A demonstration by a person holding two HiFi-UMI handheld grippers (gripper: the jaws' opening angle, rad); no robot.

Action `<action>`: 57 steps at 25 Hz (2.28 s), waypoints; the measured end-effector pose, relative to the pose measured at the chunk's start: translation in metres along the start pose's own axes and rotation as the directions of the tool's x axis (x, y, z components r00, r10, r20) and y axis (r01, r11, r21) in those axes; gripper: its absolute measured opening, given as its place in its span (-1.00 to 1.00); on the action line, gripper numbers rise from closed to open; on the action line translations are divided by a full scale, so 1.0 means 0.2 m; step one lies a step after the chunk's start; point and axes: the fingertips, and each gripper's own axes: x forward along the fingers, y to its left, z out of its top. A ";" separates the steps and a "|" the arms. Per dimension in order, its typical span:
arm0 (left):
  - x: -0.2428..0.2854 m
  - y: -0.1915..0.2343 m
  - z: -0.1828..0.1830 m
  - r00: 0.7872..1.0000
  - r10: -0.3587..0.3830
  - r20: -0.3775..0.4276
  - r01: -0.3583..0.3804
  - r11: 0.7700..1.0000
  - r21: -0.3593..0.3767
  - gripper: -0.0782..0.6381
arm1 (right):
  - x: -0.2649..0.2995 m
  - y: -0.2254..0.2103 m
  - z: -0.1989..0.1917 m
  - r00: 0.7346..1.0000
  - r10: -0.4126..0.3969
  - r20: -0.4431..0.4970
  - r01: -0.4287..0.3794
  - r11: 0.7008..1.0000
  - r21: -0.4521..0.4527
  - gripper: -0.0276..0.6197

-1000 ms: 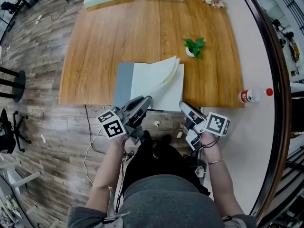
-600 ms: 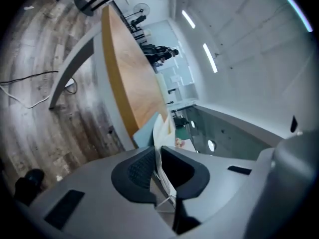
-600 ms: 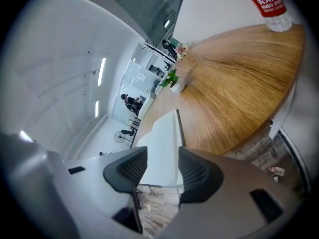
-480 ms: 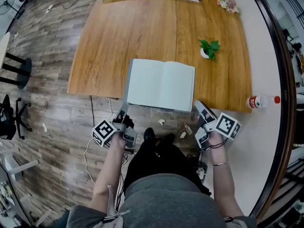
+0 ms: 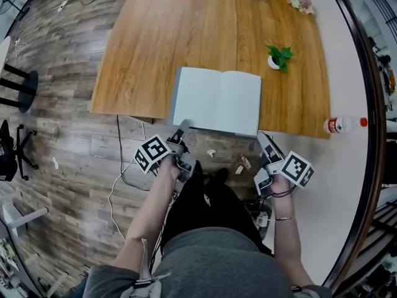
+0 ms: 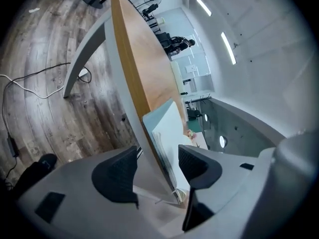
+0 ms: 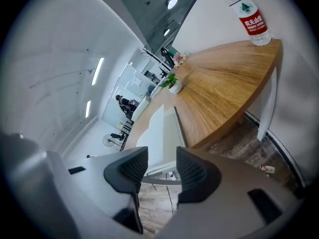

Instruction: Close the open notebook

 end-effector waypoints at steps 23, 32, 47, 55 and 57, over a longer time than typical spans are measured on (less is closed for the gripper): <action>-1.38 -0.08 -0.50 0.960 -0.050 0.277 -0.178 0.653 0.736 -0.68 | -0.98 -0.01 -0.57 0.982 -0.078 0.172 0.154 0.858 -0.490 -0.90; -1.57 -0.21 -0.74 0.976 -0.107 0.191 -0.115 0.490 0.864 -0.70 | -1.28 0.18 -0.85 0.967 0.000 0.255 0.147 0.818 -0.556 -0.90; -1.82 -0.14 -1.04 0.989 -0.140 0.043 0.021 0.426 0.905 -0.70 | -1.59 0.34 -1.27 0.936 -0.036 0.350 0.250 0.766 -0.592 -0.91; -1.70 -0.23 -1.11 0.992 -0.124 0.026 0.018 0.344 0.939 -0.71 | -1.52 0.37 -1.16 0.939 0.011 0.344 0.217 0.758 -0.615 -0.91; -1.66 -0.24 -1.10 0.993 -0.117 0.036 0.006 0.341 0.940 -0.71 | -1.49 0.34 -1.13 0.939 0.007 0.343 0.217 0.761 -0.611 -0.91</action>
